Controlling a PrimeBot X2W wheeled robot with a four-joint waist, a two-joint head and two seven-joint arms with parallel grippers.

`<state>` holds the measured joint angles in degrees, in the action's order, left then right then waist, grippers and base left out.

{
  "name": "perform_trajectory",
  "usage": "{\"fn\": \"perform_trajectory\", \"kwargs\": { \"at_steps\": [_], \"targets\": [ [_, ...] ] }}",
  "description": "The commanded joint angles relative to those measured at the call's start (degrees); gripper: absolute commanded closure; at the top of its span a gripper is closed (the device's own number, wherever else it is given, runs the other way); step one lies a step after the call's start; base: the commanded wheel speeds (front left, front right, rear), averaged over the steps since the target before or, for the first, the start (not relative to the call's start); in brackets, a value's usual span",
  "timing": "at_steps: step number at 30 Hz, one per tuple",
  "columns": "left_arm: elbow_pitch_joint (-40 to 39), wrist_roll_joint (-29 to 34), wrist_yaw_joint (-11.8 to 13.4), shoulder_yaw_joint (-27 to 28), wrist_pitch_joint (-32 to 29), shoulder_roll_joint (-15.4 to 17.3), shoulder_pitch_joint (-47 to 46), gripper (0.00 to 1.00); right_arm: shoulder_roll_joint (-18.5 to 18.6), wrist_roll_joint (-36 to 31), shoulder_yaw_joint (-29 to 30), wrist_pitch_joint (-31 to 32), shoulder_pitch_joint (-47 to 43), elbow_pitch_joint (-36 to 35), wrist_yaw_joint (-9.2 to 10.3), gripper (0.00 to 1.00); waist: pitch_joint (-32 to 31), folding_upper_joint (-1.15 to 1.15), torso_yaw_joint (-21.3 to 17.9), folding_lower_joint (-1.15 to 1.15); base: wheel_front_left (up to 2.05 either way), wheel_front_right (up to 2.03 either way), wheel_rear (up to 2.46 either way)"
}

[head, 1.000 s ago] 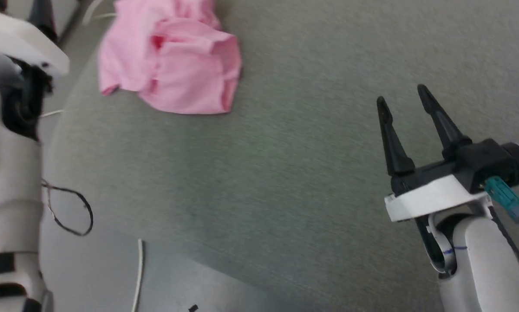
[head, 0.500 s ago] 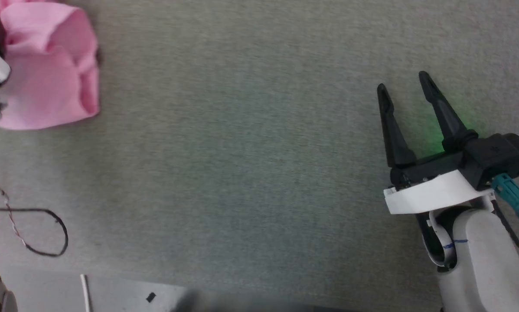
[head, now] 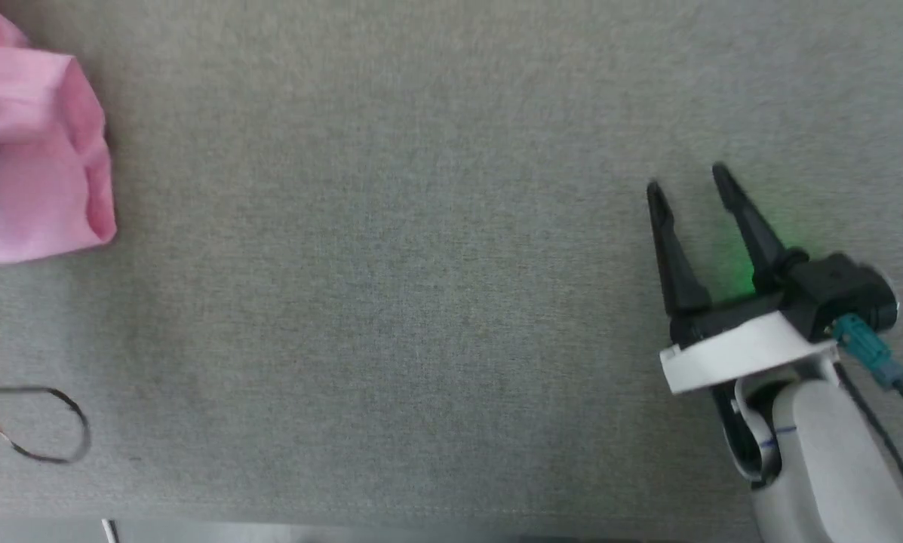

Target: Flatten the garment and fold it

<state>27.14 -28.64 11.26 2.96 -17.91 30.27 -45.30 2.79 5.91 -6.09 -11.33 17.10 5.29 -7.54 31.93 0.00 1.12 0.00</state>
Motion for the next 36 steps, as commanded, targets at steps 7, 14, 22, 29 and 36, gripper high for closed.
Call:
{"fn": "perform_trajectory", "kwargs": {
  "at_steps": [7, 14, 22, 29, 36],
  "targets": [
    [-3.55, 7.81, 0.64, -3.01, 19.86, -0.03, 0.02, 1.00, 0.09, 2.44, 2.20, -1.45, -5.81, 3.06, 0.05, 0.00, -20.47, 0.00, 4.90, 0.00, 0.00, 0.00, 0.00],
    [-6.65, 9.40, -2.44, -8.32, 26.32, -4.12, -2.36, 1.00, 0.09, 3.41, 4.51, -1.47, -9.83, 3.00, 0.05, 0.00, -26.78, 0.00, 3.74, 0.00, 0.00, 0.00, 0.00],
    [-8.83, 8.11, -6.02, -15.74, 26.70, -13.16, -5.70, 1.00, 0.09, 4.21, 5.69, -0.99, -11.36, 2.19, 0.05, 0.00, -28.80, 0.00, -1.53, 0.00, 0.00, 0.00, 0.00],
    [-5.94, 5.81, -8.35, -20.50, 26.37, -20.74, -6.28, 1.00, 0.09, 4.19, 5.32, -0.15, -11.38, 1.07, 0.05, 0.00, -27.10, 0.00, -6.97, 0.00, 0.00, 0.00, 0.00],
    [3.07, 3.35, -11.95, -26.61, 25.81, -25.92, -3.57, 1.00, 0.09, 4.71, 4.77, 0.08, -10.74, 0.84, 0.05, 0.00, -24.58, 0.00, -12.65, 0.00, 0.00, 0.00, 0.00]
  ]
}}
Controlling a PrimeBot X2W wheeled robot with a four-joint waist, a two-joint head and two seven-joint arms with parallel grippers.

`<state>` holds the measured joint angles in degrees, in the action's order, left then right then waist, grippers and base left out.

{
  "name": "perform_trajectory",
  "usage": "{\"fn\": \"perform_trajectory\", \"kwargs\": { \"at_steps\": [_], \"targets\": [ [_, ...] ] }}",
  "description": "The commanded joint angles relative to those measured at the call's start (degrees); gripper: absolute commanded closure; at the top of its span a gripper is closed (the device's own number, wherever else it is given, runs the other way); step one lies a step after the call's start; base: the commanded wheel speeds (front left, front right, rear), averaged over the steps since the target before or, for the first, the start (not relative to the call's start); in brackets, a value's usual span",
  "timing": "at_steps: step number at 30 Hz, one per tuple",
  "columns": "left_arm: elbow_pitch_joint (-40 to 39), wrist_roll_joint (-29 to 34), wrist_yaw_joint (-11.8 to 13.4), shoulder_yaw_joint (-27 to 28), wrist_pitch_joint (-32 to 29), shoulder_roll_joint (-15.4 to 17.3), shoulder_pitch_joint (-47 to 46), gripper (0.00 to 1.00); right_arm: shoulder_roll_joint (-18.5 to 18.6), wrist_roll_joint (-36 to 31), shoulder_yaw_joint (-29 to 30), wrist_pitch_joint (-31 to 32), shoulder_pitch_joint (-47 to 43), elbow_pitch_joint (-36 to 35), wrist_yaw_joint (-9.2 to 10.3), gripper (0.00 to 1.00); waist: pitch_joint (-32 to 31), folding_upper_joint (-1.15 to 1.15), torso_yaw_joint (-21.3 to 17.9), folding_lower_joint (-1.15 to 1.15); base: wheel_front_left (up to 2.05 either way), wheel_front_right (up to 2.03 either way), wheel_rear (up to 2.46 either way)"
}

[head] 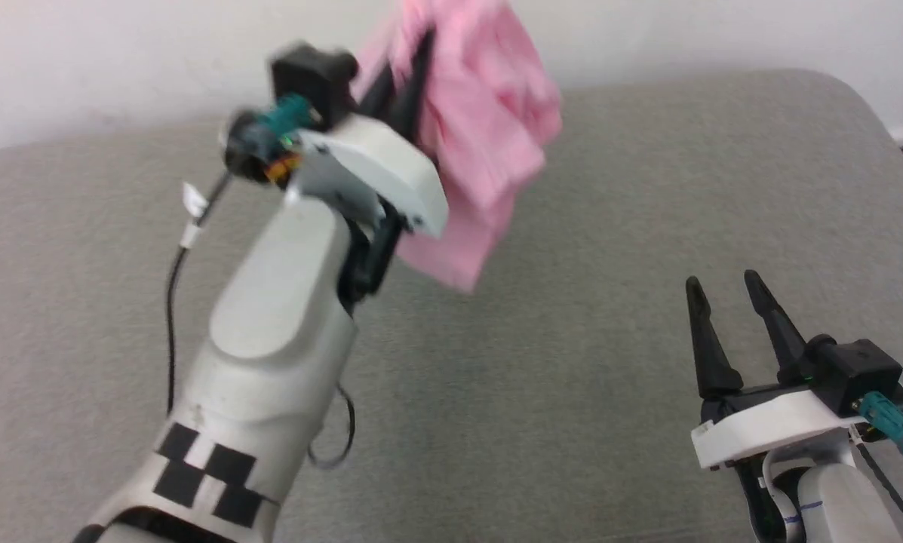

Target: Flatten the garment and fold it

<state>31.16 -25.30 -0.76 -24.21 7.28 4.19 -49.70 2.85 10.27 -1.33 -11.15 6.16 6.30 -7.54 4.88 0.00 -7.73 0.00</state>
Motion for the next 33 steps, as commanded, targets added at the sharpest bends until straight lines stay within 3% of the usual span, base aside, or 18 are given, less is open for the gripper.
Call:
{"fn": "perform_trajectory", "kwargs": {
  "at_steps": [1, 7, 12, 14, 15, 16, 20, 26, 29, 33],
  "targets": [
    [0.99, -0.35, -0.46, -0.54, -0.47, -0.15, 1.38, 1.00, 0.03, 0.40, -0.12, -0.09, 0.26, -0.15, 0.05, 0.00, 2.82, 0.00, -4.41, 0.00, 0.00, 0.00, 0.00],
    [13.67, -0.30, -2.20, -6.79, -7.42, -0.94, 3.67, 1.00, 0.03, 0.65, -1.40, -0.09, 1.00, -0.03, 0.05, 0.00, 4.62, 0.00, -7.02, 0.00, 0.00, 0.00, 0.00],
    [23.15, -1.54, -3.95, -10.37, -17.08, -1.16, 5.01, 1.00, 0.03, 0.65, -1.92, -0.28, 1.31, 0.29, 0.05, 0.00, 4.89, 0.00, -7.43, 0.00, 0.00, 0.00, 0.00],
    [25.37, -2.92, -4.74, -11.17, -20.99, -1.23, 5.37, 0.69, 0.03, 0.45, -2.08, -0.14, 1.23, 0.35, 0.05, 0.00, 4.73, 0.00, -6.89, 0.00, 0.00, 0.00, 0.00],
    [25.77, -3.40, -5.05, -11.58, -22.00, -1.25, 5.35, 0.17, 0.03, 0.37, -2.06, -0.08, 1.14, 0.34, 0.05, 0.00, 4.60, 0.00, -6.45, 0.00, 0.00, 0.00, 0.00],
    [25.84, -3.93, -5.26, -11.75, -22.30, -1.26, 5.28, 0.00, 0.03, 0.29, -2.07, 0.00, 1.02, 0.29, 0.05, 0.00, 4.44, 0.00, -5.93, 0.00, 0.00, 0.00, 0.00],
    [23.89, -5.43, -4.69, -10.83, -17.13, -1.29, 4.90, 0.00, 0.03, -0.24, -2.28, 0.54, 0.71, 0.04, 0.05, 0.00, 3.56, 0.00, -3.50, 0.00, 0.00, 0.00, 0.00],
    [16.42, -7.60, -3.93, -7.16, -0.27, -0.95, 7.24, 0.00, 0.03, -1.27, -2.24, 1.33, 0.16, -1.33, 0.05, 0.00, 1.60, 0.00, 0.98, 0.00, 0.00, 0.00, 0.00],
    [11.10, -6.24, -1.38, -5.00, 6.74, 0.84, 10.10, 0.00, 0.03, -1.80, -2.64, 1.99, -0.11, -2.31, 0.05, 0.00, 0.75, 0.00, 3.40, 0.00, 0.00, 0.00, 0.00],
    [-2.23, -1.76, 3.18, 0.29, 7.67, 3.94, 17.05, 0.00, 0.03, -2.79, -4.48, 3.26, 0.14, -4.09, 0.05, 0.00, 0.59, 0.00, 6.37, 0.00, 0.00, 0.00, 0.00]
  ]
}}
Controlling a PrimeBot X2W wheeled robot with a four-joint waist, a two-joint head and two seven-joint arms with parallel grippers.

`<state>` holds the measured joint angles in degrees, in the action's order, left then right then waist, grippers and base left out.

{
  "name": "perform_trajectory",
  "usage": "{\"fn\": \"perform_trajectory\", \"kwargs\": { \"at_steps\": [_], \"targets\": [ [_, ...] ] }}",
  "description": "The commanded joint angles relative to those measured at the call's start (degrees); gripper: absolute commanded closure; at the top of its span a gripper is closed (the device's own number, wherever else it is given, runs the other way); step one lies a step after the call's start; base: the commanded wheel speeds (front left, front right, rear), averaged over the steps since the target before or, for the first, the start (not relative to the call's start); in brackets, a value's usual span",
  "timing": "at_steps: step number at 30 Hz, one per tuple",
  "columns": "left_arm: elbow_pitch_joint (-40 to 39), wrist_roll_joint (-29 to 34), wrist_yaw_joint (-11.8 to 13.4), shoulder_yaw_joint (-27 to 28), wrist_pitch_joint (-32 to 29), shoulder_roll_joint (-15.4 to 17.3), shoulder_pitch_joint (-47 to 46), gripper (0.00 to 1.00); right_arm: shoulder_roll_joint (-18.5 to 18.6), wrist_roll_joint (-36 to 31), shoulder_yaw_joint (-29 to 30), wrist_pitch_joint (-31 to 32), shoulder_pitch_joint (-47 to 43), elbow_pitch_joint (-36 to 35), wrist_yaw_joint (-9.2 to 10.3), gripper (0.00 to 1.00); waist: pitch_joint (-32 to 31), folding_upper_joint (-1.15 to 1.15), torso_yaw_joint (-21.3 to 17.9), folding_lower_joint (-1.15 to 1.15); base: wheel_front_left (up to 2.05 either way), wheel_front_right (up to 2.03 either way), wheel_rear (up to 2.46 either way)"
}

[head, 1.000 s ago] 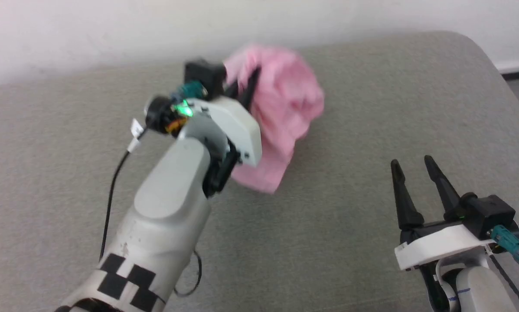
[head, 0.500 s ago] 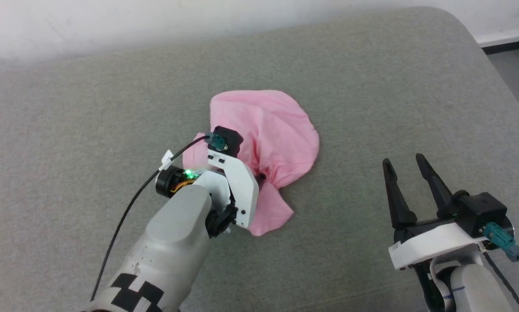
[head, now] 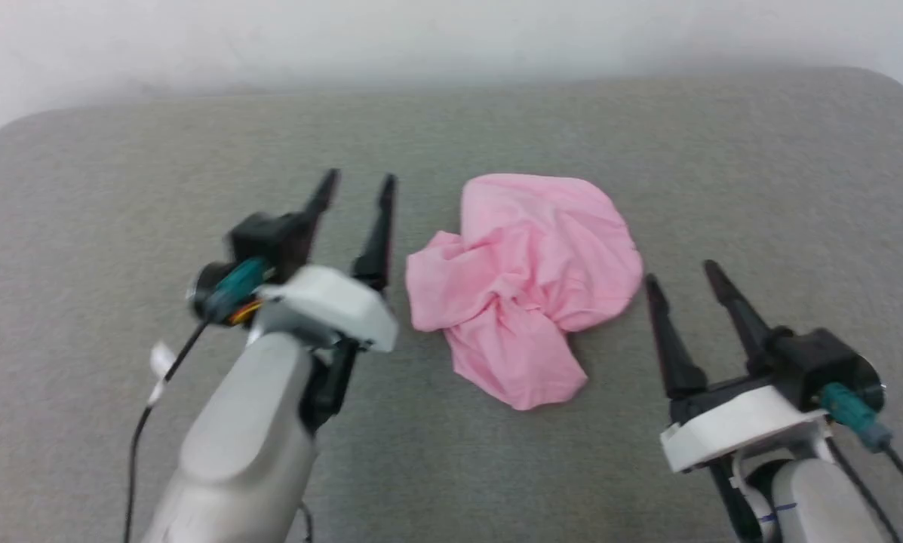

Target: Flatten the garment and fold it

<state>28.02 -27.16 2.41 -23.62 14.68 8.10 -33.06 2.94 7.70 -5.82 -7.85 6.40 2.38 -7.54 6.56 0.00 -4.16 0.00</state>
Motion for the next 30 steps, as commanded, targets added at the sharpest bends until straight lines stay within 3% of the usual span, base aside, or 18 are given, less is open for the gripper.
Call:
{"fn": "perform_trajectory", "kwargs": {
  "at_steps": [1, 5, 9, 14, 20, 27, 28, 29, 30],
  "targets": [
    [-2.98, 1.34, 0.84, 1.41, 0.28, 0.50, 3.03, 0.00, -0.06, -0.76, -0.82, 0.54, 0.08, -0.62, 0.05, 0.00, -0.96, 0.00, 3.47, 0.00, 0.00, 0.00, 0.00],
    [-14.93, 5.87, 2.27, 6.91, 0.30, 1.05, 12.70, 0.00, -0.06, -2.17, -4.76, 4.43, 1.12, -1.22, 0.05, 0.00, 0.04, 0.00, 6.15, 0.00, 0.00, 0.00, 0.00],
    [-21.13, 9.03, 2.31, 11.40, 0.30, -0.36, 18.22, 0.00, 0.97, -4.91, -10.16, 10.06, 4.44, 0.19, 0.05, 0.00, 1.78, 0.00, 8.88, 0.00, 0.00, 0.00, 0.00],
    [-24.64, 11.30, 1.31, 15.17, 0.31, -3.09, 20.34, 0.00, 4.68, -7.19, -18.86, 20.06, 12.69, 5.81, 0.05, 0.00, 4.35, 0.00, 12.32, 0.00, 0.00, 0.00, 0.00],
    [-26.20, 12.46, -0.16, 17.08, 0.31, -4.90, 19.93, 0.00, 6.71, -4.72, -26.78, 32.07, 22.46, 14.77, 0.05, 0.00, 7.38, 0.00, 16.41, 0.00, 0.00, 0.00, 0.00],
    [-26.77, 10.35, 0.23, 15.76, 0.31, -5.20, 18.79, 0.00, 7.64, -4.45, -30.99, 41.60, 30.02, 24.74, 0.05, 0.03, 10.47, 0.00, 19.55, 0.00, 0.00, 0.00, 0.00],
    [-26.70, 10.12, 0.45, 15.38, 0.31, -5.20, 18.67, 0.00, 7.58, -4.55, -31.17, 42.91, 30.56, 25.84, 0.05, 0.49, 10.62, 0.00, 19.79, 0.00, 0.00, 0.00, 0.00],
    [-26.65, 9.92, 0.66, 15.08, 0.31, -5.20, 18.59, 0.00, 7.40, -4.58, -31.41, 43.71, 30.99, 26.47, 0.05, 0.67, 10.68, 0.00, 19.94, 0.00, 0.00, 0.00, 0.00],
    [-26.61, 9.72, 0.86, 14.82, 0.31, -5.21, 18.55, 0.00, 7.16, -4.52, -31.43, 43.97, 31.31, 26.65, 0.05, 1.00, 10.67, 0.00, 20.05, 0.00, 0.00, 0.00, 0.00]
  ]
}}
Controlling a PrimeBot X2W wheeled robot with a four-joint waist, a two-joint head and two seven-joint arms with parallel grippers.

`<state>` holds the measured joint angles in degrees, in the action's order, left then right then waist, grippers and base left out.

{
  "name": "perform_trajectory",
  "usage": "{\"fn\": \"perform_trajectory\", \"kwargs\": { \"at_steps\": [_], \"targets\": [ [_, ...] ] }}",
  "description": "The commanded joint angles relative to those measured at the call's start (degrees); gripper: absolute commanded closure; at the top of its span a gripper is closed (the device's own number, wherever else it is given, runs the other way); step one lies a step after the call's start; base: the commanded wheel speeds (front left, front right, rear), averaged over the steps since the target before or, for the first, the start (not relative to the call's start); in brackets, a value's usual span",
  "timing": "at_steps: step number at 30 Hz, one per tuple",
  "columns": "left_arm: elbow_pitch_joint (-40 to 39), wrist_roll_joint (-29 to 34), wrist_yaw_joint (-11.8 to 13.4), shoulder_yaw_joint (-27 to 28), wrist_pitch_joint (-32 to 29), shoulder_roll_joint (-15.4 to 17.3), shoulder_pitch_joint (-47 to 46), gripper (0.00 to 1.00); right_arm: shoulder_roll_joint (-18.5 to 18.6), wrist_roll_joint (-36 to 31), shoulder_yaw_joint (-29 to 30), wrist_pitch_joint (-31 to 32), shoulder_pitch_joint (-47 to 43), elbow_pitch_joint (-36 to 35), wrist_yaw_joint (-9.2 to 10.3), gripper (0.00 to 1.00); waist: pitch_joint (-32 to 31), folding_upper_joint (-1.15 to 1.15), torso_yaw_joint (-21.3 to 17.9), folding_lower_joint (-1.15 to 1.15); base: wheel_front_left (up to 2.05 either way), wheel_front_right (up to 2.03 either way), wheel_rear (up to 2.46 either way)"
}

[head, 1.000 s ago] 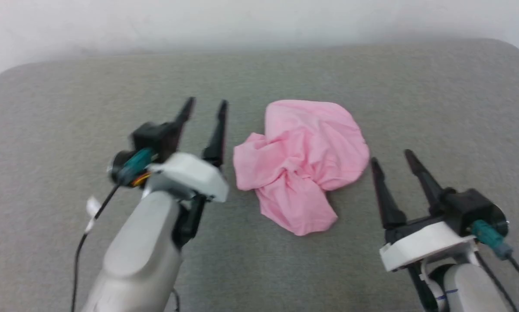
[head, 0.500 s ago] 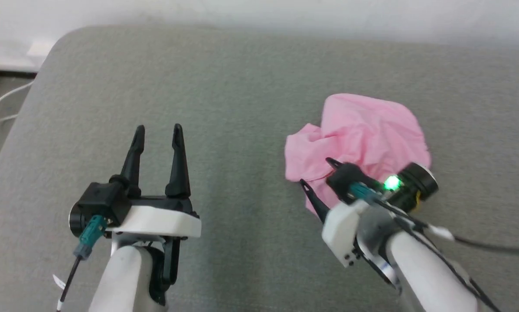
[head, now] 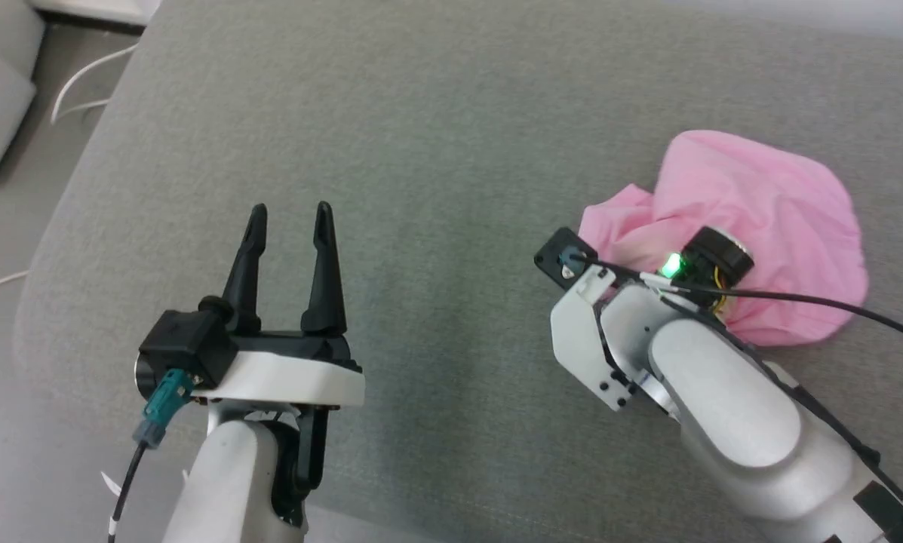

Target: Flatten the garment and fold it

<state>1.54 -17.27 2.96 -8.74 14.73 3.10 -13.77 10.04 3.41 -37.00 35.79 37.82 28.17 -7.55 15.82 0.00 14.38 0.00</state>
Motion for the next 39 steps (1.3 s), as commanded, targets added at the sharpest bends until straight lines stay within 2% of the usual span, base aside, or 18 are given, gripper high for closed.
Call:
{"fn": "perform_trajectory", "kwargs": {
  "at_steps": [1, 9, 15, 18, 22, 28, 33, 36, 39],
  "targets": [
    [-0.15, -0.31, 0.51, -0.28, 0.27, -0.21, -0.69, 0.00, -0.18, -0.03, 0.10, 0.20, 0.06, 0.86, 0.06, 1.00, 1.32, 0.00, 1.57, 0.00, 0.00, 0.00, 0.00],
    [0.68, 0.56, 1.13, -0.32, 0.27, -0.22, 0.75, 0.00, -2.53, 1.24, 3.00, -3.91, 0.68, -2.15, 0.06, 1.00, -1.85, 0.00, -0.11, 0.00, 0.00, 0.00, 0.00],
    [1.76, 1.65, 0.29, 0.77, 0.27, -0.22, 1.43, 0.00, -5.04, 4.55, 6.21, -9.28, 3.39, -7.80, 0.06, 1.00, -4.69, 0.00, -2.70, 0.00, 0.00, 0.00, 0.00],
    [2.02, 2.03, 0.01, 0.95, 0.27, -0.22, 1.87, 0.00, -5.85, 6.66, 10.10, -12.28, 3.72, -11.43, 0.06, 1.00, -5.71, 0.00, -3.84, 0.00, 0.00, 0.00, 0.00],
    [2.36, 2.49, -0.43, 1.02, 0.27, -0.22, 2.34, 0.00, -6.41, 7.96, 20.24, -15.87, 1.41, -16.24, 0.06, 1.00, -6.64, 0.00, -5.18, 0.00, 0.00, 0.00, 0.00],
    [2.77, 3.09, -1.11, 0.61, 0.27, -0.22, 2.75, 0.00, -5.35, 0.88, 42.37, -13.95, -9.72, -19.49, 0.06, 1.00, -7.43, 0.00, -6.48, 0.00, 0.00, 0.00, 0.00],
    [2.96, 3.36, -1.39, 0.48, 0.27, -0.22, 2.96, 0.00, -6.54, -4.15, 58.59, -11.89, -19.99, -21.06, 0.06, 1.00, -7.45, 0.00, -7.69, 0.00, 0.00, 0.00, 0.00],
    [3.14, 3.45, -1.56, 0.53, 0.27, -0.22, 3.02, 0.00, -7.05, -4.33, 64.42, -10.98, -24.60, -21.02, 0.06, 1.00, -7.42, 0.00, -8.64, 0.00, 0.00, 0.00, 0.00],
    [3.55, 3.56, -1.83, 0.57, 0.27, -0.22, 3.17, 0.00, -7.12, -0.86, 66.66, -11.31, -27.82, -18.71, 0.06, 0.99, -7.68, 0.00, -9.59, 0.00, 0.00, 0.00, 0.00]
  ]
}}
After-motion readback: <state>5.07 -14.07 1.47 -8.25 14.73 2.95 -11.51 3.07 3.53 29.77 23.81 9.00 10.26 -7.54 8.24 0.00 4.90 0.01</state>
